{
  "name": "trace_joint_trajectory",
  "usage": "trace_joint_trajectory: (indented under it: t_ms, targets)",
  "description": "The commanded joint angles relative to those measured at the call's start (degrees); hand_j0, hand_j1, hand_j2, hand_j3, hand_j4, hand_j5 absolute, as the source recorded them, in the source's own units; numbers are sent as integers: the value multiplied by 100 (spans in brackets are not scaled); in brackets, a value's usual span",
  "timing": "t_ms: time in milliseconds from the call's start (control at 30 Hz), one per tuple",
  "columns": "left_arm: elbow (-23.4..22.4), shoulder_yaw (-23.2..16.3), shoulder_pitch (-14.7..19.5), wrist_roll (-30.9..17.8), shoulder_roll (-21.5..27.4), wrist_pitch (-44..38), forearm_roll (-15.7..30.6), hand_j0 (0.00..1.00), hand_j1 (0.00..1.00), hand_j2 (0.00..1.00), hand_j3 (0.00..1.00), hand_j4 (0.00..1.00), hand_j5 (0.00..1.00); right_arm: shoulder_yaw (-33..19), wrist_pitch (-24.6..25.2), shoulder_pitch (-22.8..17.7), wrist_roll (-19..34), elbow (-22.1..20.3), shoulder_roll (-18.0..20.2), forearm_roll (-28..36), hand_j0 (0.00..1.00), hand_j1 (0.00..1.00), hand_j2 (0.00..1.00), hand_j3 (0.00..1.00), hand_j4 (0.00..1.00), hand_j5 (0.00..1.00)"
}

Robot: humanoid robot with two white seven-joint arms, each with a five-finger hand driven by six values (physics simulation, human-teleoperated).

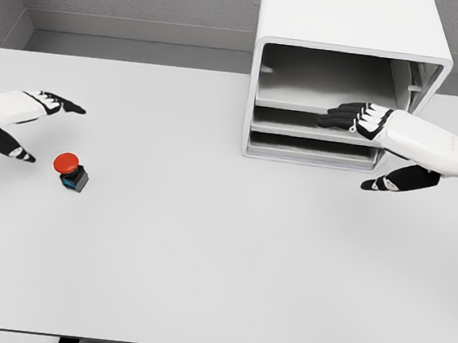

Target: Slide open multi-storey tabletop storage cabinets and put open load switch and slide close multi-storey tabletop storage cabinets

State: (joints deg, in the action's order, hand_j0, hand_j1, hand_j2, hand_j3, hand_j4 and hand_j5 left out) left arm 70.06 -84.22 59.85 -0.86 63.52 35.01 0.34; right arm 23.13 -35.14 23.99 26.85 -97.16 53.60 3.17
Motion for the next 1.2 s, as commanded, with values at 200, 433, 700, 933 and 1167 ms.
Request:
trace_joint_trajectory:
  t_ms: [200, 433, 700, 933, 1167]
  targets:
    - [412, -15, 0, -37, 117, -1, -95, 100, 100, 100, 100, 100, 100, 51, 14, 263, 49, 259, -77, 44, 100, 100, 100, 100, 100, 100]
    - [447, -50, -26, -28, 240, -1, -342, 100, 100, 100, 100, 100, 100, 833, 14, 1010, 40, 365, -104, -123, 100, 100, 100, 100, 100, 100]
    - [465, -138, -53, -11, 12, -1, -350, 100, 100, 100, 100, 100, 100, 903, 14, 1072, 58, 584, -200, -518, 100, 100, 100, 100, 100, 100]
    - [491, -314, -53, -19, -76, -1, -350, 100, 100, 100, 100, 100, 100, 877, 14, 1037, 163, 329, -280, -694, 100, 100, 100, 100, 100, 100]
    - [570, -411, -61, -19, -59, -1, -359, 100, 100, 100, 100, 100, 100, 877, 14, 1248, 409, 303, -42, -686, 100, 100, 100, 100, 100, 100]
